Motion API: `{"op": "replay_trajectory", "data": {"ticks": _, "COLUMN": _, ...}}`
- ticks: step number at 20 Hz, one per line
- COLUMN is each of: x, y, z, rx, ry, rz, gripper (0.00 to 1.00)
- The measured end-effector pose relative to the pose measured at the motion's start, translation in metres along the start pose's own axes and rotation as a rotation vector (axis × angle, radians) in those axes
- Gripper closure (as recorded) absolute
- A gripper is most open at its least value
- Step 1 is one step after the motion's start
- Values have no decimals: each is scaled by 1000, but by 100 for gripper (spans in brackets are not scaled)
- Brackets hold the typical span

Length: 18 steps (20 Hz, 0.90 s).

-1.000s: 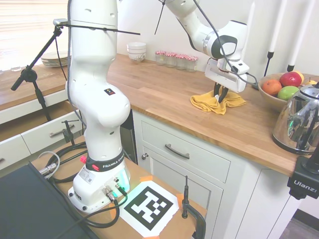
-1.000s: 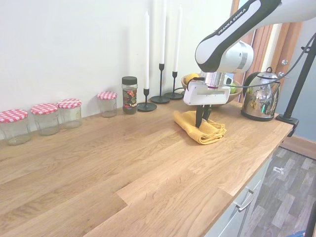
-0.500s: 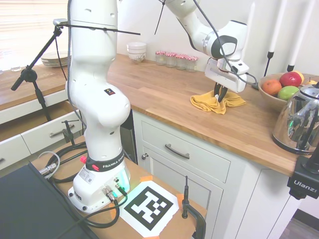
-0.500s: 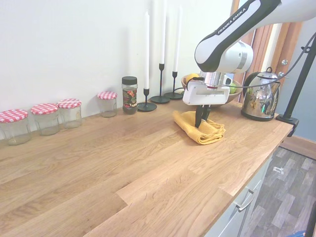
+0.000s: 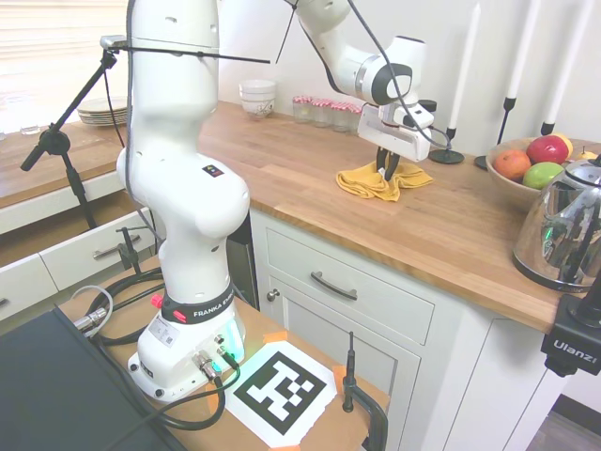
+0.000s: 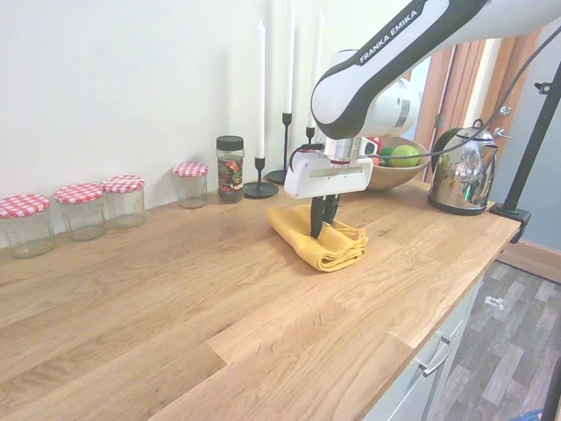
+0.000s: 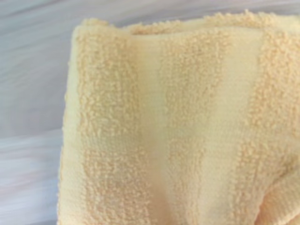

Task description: Wipe the counter

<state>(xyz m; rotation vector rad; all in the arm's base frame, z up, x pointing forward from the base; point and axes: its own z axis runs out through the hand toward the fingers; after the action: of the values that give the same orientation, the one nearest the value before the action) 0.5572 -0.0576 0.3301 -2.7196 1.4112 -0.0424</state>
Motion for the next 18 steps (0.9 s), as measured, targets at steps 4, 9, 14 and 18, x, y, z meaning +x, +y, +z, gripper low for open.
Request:
{"op": "replay_trajectory", "data": {"ticks": 4, "x": -47, "y": -31, "z": 3, "rx": -14, "ry": 32, "rz": -52, "gripper": 100}}
{"op": "replay_trajectory", "data": {"ticks": 9, "x": -112, "y": -63, "z": 7, "rx": -34, "ry": 66, "rz": -117, "gripper": 100}}
{"op": "replay_trajectory", "data": {"ticks": 14, "x": -182, "y": -88, "z": 10, "rx": -48, "ry": 95, "rz": -185, "gripper": 100}}
{"op": "replay_trajectory", "data": {"ticks": 18, "x": -223, "y": -96, "z": 12, "rx": -58, "ry": 105, "rz": -226, "gripper": 100}}
